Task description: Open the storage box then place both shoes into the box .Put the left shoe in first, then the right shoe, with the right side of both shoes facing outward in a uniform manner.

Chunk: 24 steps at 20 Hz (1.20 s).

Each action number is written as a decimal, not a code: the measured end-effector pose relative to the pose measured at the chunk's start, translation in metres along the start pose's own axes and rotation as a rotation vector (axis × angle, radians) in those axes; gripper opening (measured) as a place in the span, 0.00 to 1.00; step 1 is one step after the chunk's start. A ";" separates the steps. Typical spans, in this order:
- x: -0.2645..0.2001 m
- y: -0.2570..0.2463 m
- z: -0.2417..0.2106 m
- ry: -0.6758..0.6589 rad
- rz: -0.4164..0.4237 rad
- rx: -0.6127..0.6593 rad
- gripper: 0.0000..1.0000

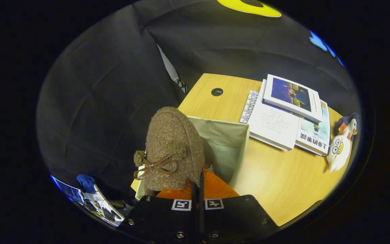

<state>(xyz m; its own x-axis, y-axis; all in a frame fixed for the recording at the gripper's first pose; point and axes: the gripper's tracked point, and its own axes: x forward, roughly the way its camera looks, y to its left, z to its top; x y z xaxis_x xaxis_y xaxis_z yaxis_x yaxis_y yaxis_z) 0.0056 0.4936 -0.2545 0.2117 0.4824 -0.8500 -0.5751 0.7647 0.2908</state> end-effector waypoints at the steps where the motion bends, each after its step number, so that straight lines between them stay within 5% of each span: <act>1: 0.002 0.004 0.001 -0.003 0.003 -0.001 0.01; 4: 0.005 0.015 -0.002 -0.002 0.022 -0.026 0.07; 8: -0.010 0.025 0.004 -0.049 0.075 -0.018 0.27; 11: -0.040 0.015 0.019 -0.130 0.068 -0.054 0.97; 19: -0.134 -0.046 0.029 -0.376 0.014 -0.019 0.97; 24: -0.202 -0.110 0.030 -0.607 -0.137 -0.029 0.98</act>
<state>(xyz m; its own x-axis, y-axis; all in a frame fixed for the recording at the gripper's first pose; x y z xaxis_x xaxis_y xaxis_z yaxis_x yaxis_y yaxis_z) 0.0499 0.3246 -0.1014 0.6912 0.5444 -0.4752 -0.5306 0.8288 0.1777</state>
